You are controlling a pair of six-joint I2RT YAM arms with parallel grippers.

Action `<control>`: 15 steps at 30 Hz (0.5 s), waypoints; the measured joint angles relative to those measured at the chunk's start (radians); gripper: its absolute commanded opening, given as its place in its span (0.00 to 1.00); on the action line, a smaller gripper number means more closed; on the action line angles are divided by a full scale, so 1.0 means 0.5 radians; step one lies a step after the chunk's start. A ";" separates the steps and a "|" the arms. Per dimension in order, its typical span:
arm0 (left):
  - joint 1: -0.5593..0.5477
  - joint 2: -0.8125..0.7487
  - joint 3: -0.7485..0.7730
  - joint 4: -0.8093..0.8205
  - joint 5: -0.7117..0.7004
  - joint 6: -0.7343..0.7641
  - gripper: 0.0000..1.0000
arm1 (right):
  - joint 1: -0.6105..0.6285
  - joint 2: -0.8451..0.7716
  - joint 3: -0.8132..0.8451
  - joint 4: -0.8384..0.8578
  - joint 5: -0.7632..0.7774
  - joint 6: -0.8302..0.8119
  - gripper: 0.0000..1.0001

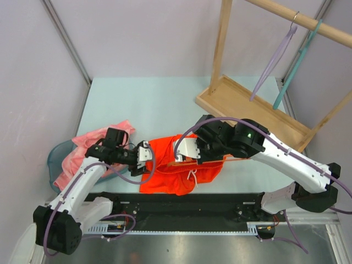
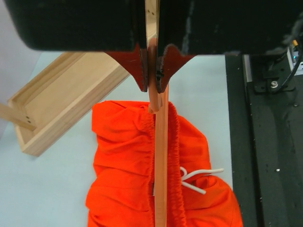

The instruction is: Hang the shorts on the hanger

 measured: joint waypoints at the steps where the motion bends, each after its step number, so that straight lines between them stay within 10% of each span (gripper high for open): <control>1: -0.072 -0.002 -0.028 0.046 -0.032 -0.029 0.76 | 0.018 -0.005 -0.030 -0.006 0.016 0.024 0.00; 15: -0.451 0.124 -0.190 0.369 -0.308 -0.224 0.57 | 0.060 0.030 -0.111 -0.024 0.121 0.183 0.00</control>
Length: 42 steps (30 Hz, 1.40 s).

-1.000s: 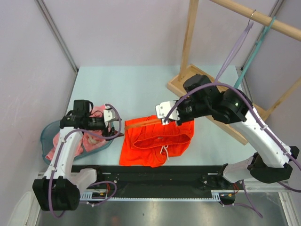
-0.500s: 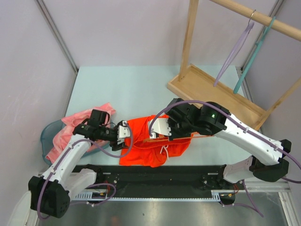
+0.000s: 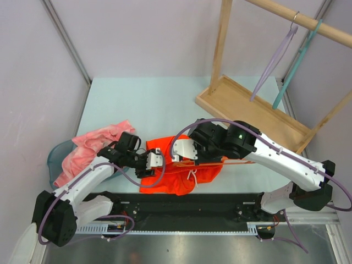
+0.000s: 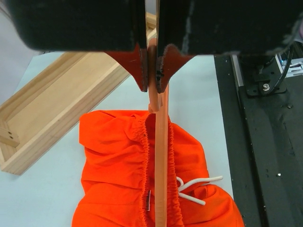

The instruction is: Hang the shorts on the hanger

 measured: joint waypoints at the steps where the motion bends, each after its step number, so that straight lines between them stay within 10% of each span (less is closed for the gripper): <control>1: -0.005 0.014 -0.008 0.011 -0.011 -0.005 0.55 | -0.001 0.014 0.000 0.000 0.004 0.008 0.00; 12: -0.021 0.059 -0.064 0.176 -0.091 -0.090 0.01 | 0.000 0.077 -0.017 0.003 0.005 0.018 0.00; 42: -0.024 -0.019 0.244 0.037 0.035 -0.259 0.00 | -0.002 0.228 0.012 0.365 -0.047 -0.095 0.00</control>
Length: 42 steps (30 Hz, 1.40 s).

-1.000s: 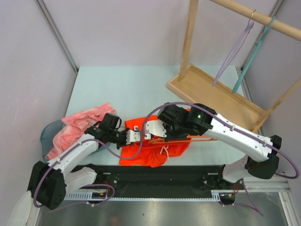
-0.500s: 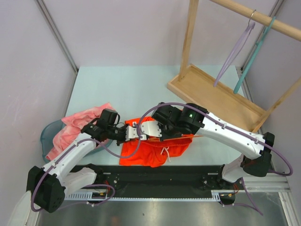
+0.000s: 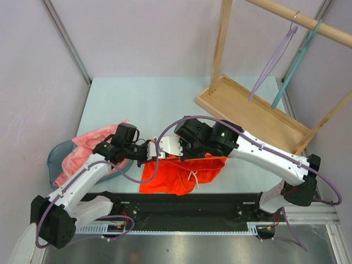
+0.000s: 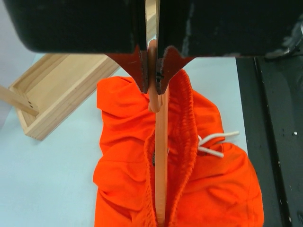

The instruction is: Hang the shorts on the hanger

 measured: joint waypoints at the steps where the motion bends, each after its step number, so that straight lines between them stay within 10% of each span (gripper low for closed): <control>1: 0.000 0.000 0.008 0.003 0.001 -0.005 0.00 | -0.002 -0.005 -0.005 0.018 -0.010 0.006 0.00; 4: 0.000 0.000 0.040 0.027 0.002 -0.035 0.06 | -0.013 -0.039 -0.042 0.113 -0.059 0.027 0.00; 8: 0.000 0.000 0.056 0.067 -0.001 -0.069 0.39 | -0.035 -0.112 -0.126 0.230 -0.127 0.034 0.00; 15: -0.001 -0.002 0.053 0.060 -0.023 -0.072 0.53 | -0.111 -0.201 -0.231 0.385 -0.269 0.030 0.00; 33: -0.002 0.136 0.024 0.179 -0.043 -0.090 0.45 | -0.253 -0.256 -0.348 0.634 -0.520 -0.089 0.00; 37: -0.002 0.159 0.013 0.214 -0.047 -0.116 0.00 | -0.281 -0.256 -0.364 0.676 -0.558 -0.087 0.00; 39: -0.002 0.162 0.008 0.227 -0.050 -0.140 0.00 | -0.297 -0.259 -0.375 0.689 -0.571 -0.087 0.01; 42: 0.001 0.169 0.008 0.249 -0.054 -0.188 0.00 | -0.318 -0.262 -0.383 0.711 -0.565 -0.047 0.38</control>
